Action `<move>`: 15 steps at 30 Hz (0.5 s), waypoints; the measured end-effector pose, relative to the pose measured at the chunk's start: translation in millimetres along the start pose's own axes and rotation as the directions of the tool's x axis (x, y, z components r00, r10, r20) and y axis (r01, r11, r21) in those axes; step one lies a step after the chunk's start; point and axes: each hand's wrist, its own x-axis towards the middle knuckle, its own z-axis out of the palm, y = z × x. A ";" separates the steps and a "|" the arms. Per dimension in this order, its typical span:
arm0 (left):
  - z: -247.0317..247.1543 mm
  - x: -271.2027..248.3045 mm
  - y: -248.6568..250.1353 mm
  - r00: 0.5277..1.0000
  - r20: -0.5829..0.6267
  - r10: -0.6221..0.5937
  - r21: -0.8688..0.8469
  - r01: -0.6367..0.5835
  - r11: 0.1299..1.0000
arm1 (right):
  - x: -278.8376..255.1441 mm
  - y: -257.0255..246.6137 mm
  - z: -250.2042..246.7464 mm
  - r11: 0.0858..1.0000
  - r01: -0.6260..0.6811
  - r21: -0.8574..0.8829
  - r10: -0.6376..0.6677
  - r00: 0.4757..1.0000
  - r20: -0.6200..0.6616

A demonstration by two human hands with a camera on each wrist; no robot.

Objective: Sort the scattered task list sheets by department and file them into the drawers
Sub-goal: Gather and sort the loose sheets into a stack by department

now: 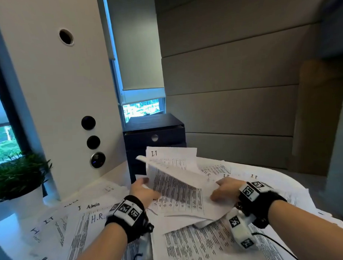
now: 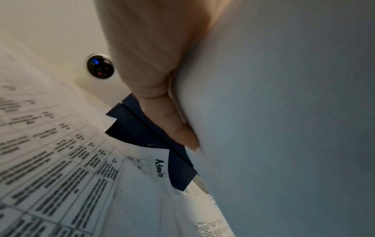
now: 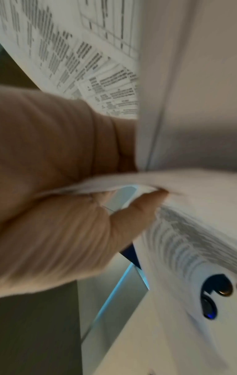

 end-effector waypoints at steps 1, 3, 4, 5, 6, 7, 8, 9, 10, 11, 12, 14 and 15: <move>1.8 1.4 -0.1 1.000 0.004 0.002 -0.064 -0.002 0.998 | -1.5 -2.3 2.2 1.000 0.005 0.000 -0.005 0.999 -0.048; 7.9 -6.3 11.2 0.995 -0.033 0.096 -0.175 -0.100 0.979 | -5.3 -8.9 4.1 0.995 0.082 0.065 -0.073 0.989 -0.130; 12.8 -12.1 20.3 0.986 -0.058 0.154 -0.223 -0.163 0.961 | -10.1 -13.8 2.7 0.984 0.146 0.099 -0.125 0.973 -0.196; 15.8 -19.8 31.8 0.980 -0.046 0.194 -0.304 -0.198 0.932 | -16.6 -18.6 0.1 0.963 0.226 0.145 -0.181 0.945 -0.274; 15.8 -28.2 40.5 0.970 -0.028 0.240 -0.324 -0.236 0.916 | -22.5 -23.5 -3.0 0.929 0.311 0.199 -0.227 0.906 -0.358; 18.6 -37.6 48.5 0.958 0.013 0.285 -0.406 -0.256 0.877 | -31.4 -29.4 -6.5 0.880 0.399 0.257 -0.262 0.860 -0.437; 17.9 -39.8 53.2 0.961 -0.039 0.275 -0.424 -0.265 0.866 | -40.0 -35.0 -9.9 0.828 0.475 0.298 -0.288 0.816 -0.501; 16.7 -46.4 60.9 0.975 -0.042 0.216 -0.460 -0.211 0.863 | -50.3 -40.6 -13.7 0.773 0.550 0.317 -0.326 0.773 -0.545; 16.0 -51.1 62.1 0.970 -0.017 0.242 -0.344 -0.233 0.910 | -57.7 -44.5 -17.3 0.731 0.608 0.310 -0.368 0.734 -0.570; 16.7 -57.8 69.2 0.962 0.062 0.264 -0.331 -0.230 0.915 | -64.9 -47.7 -20.9 0.704 0.649 0.288 -0.410 0.703 -0.582; 16.0 -61.7 72.2 0.935 0.110 0.336 -0.251 -0.301 0.920 | -71.3 -49.3 -22.9 0.697 0.670 0.255 -0.440 0.681 -0.584; 17.2 -74.1 76.5 0.872 0.180 0.455 -0.134 -0.436 0.890 | -77.5 -49.5 -22.6 0.698 0.680 0.224 -0.452 0.662 -0.598; 19.9 -78.2 75.3 0.847 0.210 0.489 -0.188 -0.456 0.870 | -79.1 -48.0 -20.0 0.678 0.695 0.237 -0.455 0.651 -0.607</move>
